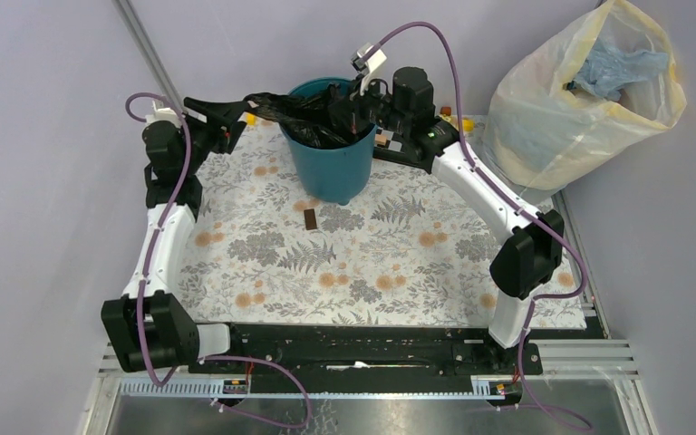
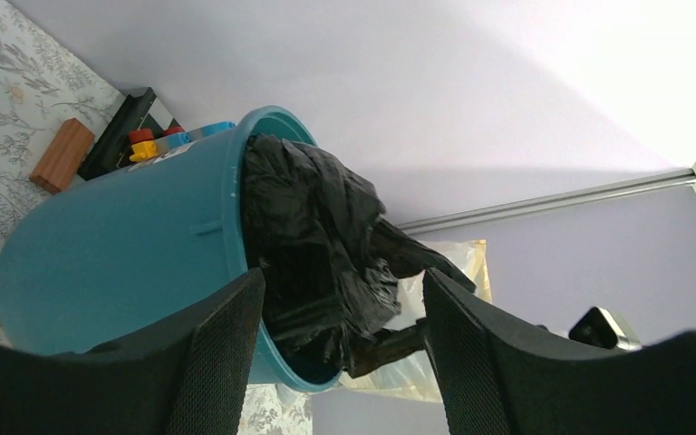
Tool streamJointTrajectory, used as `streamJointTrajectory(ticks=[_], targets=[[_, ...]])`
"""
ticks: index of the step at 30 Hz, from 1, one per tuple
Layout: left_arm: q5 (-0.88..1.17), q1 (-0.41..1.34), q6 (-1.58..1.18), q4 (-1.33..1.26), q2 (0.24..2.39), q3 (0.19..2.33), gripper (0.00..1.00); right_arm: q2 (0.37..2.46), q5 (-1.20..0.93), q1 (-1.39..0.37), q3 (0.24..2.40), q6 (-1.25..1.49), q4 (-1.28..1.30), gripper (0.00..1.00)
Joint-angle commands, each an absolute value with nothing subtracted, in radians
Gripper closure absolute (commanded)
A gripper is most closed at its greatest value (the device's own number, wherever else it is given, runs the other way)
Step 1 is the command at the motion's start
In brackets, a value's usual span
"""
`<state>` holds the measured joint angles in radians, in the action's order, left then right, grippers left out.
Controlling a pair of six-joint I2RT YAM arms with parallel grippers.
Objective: Put the trash bags into the trash bin
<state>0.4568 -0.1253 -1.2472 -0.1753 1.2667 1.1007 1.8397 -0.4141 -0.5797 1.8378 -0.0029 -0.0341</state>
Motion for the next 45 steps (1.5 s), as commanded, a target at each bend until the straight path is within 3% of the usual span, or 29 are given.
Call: streamJointTrajectory(ticks=[1, 6, 9, 11, 14, 21, 28, 37, 45], targets=[[0.442, -0.123, -1.249, -0.244, 1.305, 1.155, 0.33, 1.767, -0.443, -0.574, 1.833, -0.012, -0.062, 1.00], [0.459, -0.106, -1.273, -0.289, 1.347, 1.176, 0.34, 1.764, -0.444, -0.574, 1.829, -0.012, -0.062, 1.00], [0.437, -0.090, -1.291, -0.297, 1.362, 1.179, 0.42, 1.762, -0.437, -0.574, 1.827, -0.008, -0.065, 1.00], [0.419, -0.077, -1.293, -0.312, 1.368, 1.181, 0.56, 1.756, -0.432, -0.574, 1.817, -0.006, -0.079, 1.00], [0.425, -0.071, -1.267, -0.303, 1.383, 1.204, 0.99, 1.742, -0.400, -0.575, 1.815, 0.020, -0.072, 1.00], [0.312, -0.071, -1.137, -0.134, 1.262, 1.179, 1.00, 1.658, -0.146, -0.572, 1.778, 0.067, -0.011, 1.00], [0.350, -0.071, -1.087, -0.059, 1.198, 1.138, 1.00, 1.576, 0.159, -0.548, 1.704, 0.150, 0.100, 1.00], [0.351, -0.077, -0.934, 0.127, 1.105, 1.054, 1.00, 1.523, 0.225, -0.509, 1.559, 0.185, 0.128, 0.97], [0.347, -0.078, -0.944, 0.035, 1.062, 0.834, 1.00, 1.530, 0.248, -0.505, 1.437, 0.216, 0.088, 0.98]])
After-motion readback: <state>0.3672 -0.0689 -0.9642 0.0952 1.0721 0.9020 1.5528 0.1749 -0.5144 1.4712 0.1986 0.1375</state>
